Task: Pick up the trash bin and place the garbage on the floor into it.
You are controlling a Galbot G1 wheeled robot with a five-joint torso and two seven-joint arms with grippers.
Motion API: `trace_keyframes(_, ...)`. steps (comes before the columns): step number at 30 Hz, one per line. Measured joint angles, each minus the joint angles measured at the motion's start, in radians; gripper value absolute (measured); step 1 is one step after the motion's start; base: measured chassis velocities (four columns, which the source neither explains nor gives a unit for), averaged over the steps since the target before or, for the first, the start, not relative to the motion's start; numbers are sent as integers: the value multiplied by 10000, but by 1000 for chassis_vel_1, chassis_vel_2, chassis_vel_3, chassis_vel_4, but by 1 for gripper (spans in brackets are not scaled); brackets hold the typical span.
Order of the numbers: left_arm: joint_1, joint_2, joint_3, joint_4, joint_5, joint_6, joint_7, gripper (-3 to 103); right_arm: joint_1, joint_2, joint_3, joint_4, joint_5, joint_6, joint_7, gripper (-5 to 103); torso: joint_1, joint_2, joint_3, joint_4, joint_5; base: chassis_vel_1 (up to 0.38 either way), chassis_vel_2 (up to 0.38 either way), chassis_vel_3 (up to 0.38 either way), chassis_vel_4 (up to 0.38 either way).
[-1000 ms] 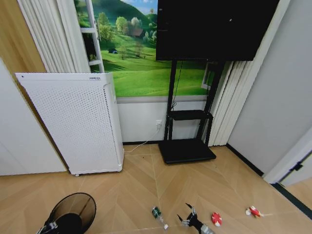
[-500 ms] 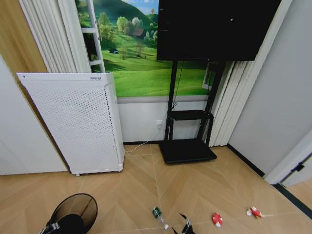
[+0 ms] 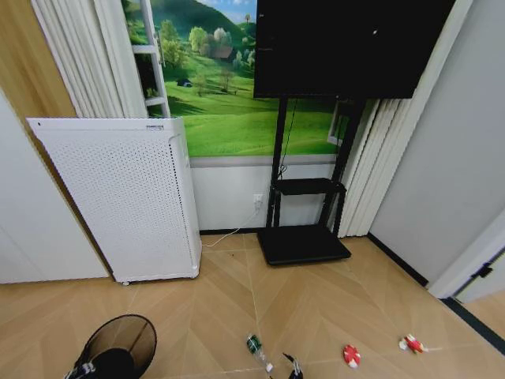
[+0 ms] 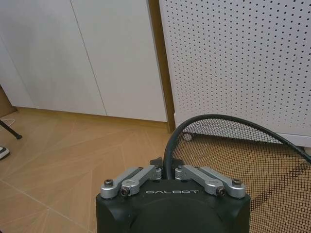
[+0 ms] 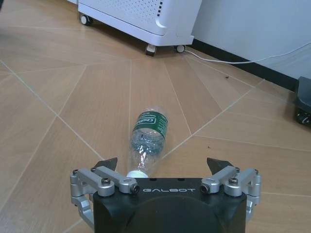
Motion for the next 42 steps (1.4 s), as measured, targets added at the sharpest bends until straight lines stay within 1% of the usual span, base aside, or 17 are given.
trace_keyframes(4,0,9,-20,0,-2,0,-1,6,108,84,-61,-99,-44,-74,68,100,0,0,0,0,0,0,0,0,0)
trace_keyframes(6,-32,25,-44,36,-14,19,-6,6,250,198,-254,-273,-53,-239,180,100,0,0,0,0,0,0,0,0,0)
trace_keyframes(14,-125,7,-115,174,-38,31,-31,6,485,399,-633,-715,-50,-332,327,100,0,0,0,-2,0,0,0,0,0)
trace_keyframes(25,-100,2,-189,184,-70,78,-30,6,1219,815,-707,-1600,-339,-475,776,100,0,0,0,0,1,0,0,0,0)
trace_keyframes(27,-142,43,-210,170,-102,130,-32,6,1472,890,-649,-2057,-576,-541,981,100,0,0,0,-1,1,0,0,0,0)
trace_keyframes(29,-160,50,-216,166,-114,146,-33,6,1574,910,-609,-2262,-627,-548,1040,100,0,0,0,-1,1,0,0,0,0)
trace_keyframes(35,-219,51,-225,204,-140,170,-42,6,1952,995,-580,-2938,-862,-755,1628,100,0,0,0,-1,1,0,0,0,0)
trace_keyframes(40,-262,48,-228,296,-140,170,-47,6,2056,1071,-608,-3142,-914,-845,1697,100,0,0,0,0,0,0,0,0,0)
trace_keyframes(42,-314,64,-251,352,-145,167,-69,6,2041,1111,-640,-3144,-921,-845,1603,100,0,0,0,-1,0,0,0,0,0)
